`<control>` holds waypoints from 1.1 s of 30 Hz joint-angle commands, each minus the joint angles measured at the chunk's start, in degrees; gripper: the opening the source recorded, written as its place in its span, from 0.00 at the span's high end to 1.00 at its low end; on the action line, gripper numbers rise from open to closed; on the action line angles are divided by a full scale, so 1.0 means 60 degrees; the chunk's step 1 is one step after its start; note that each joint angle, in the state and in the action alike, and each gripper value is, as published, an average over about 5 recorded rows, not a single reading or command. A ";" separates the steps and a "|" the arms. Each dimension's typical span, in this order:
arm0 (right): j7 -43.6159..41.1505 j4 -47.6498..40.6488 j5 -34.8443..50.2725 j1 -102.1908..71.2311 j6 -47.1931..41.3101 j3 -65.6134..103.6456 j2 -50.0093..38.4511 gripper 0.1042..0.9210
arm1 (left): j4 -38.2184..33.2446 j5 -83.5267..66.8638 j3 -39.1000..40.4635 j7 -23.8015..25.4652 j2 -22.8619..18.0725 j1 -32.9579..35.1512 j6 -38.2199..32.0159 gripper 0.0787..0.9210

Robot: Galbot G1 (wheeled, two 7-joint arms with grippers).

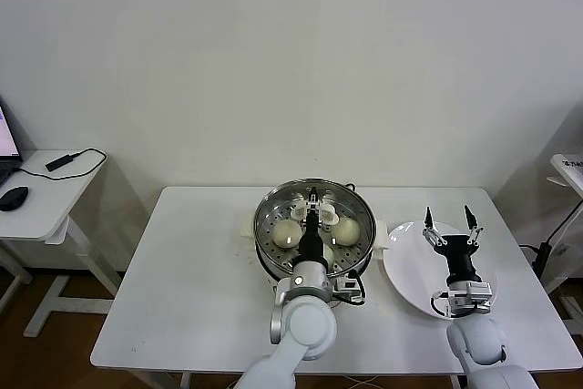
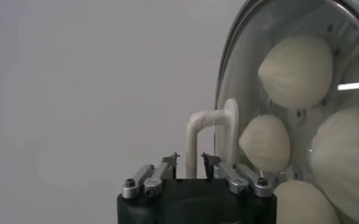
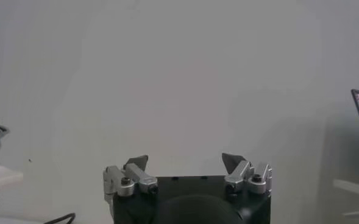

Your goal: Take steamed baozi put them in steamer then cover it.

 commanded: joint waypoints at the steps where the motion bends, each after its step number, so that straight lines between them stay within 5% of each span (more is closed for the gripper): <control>1: 0.0003 -0.0003 -0.0007 0.0062 -0.0009 -0.0036 0.0028 0.12 | -0.1851 -0.0812 0.0287 0.0155 0.0550 0.0581 0.0130 0.42; 9: 0.0022 0.0009 -0.0009 0.0155 -0.0037 -0.0059 0.0060 0.12 | -0.4066 -0.2312 0.0100 0.0291 0.1741 0.1282 0.0421 0.15; 15: -0.0038 -0.0077 0.0067 0.0176 -0.0019 0.0038 -0.0023 0.12 | -0.5114 -0.3942 -0.1157 0.0754 0.2765 0.1659 0.0444 0.12; 18: -0.0104 -0.0062 0.0155 0.0155 -0.0038 0.0064 -0.0074 0.12 | -0.5137 -0.5626 -0.1965 0.0266 0.2982 0.1682 0.0457 0.12; 20: -0.0159 0.0032 0.0321 0.0074 -0.0155 0.0040 -0.0126 0.12 | -0.5000 -0.7792 -0.2553 -0.0894 0.2984 0.1590 0.0340 0.12; 24: -0.0173 0.0272 0.0775 -0.0173 -0.0787 -0.0075 -0.0243 0.12 | -0.4264 -1.2390 -0.3836 -0.3000 0.2845 0.1424 -0.1344 0.12; 29: -0.0204 0.0595 0.1155 -0.0605 -0.1557 0.0004 -0.0353 0.12 | -0.3230 -1.6424 -0.5321 -0.2541 0.2931 0.1832 -0.4703 0.12; 33: -0.0611 0.0671 0.1570 -0.0804 -0.1662 0.0235 -0.0436 0.12 | -0.2328 -1.7116 -0.5697 -0.2011 0.3068 0.2172 -0.5850 0.12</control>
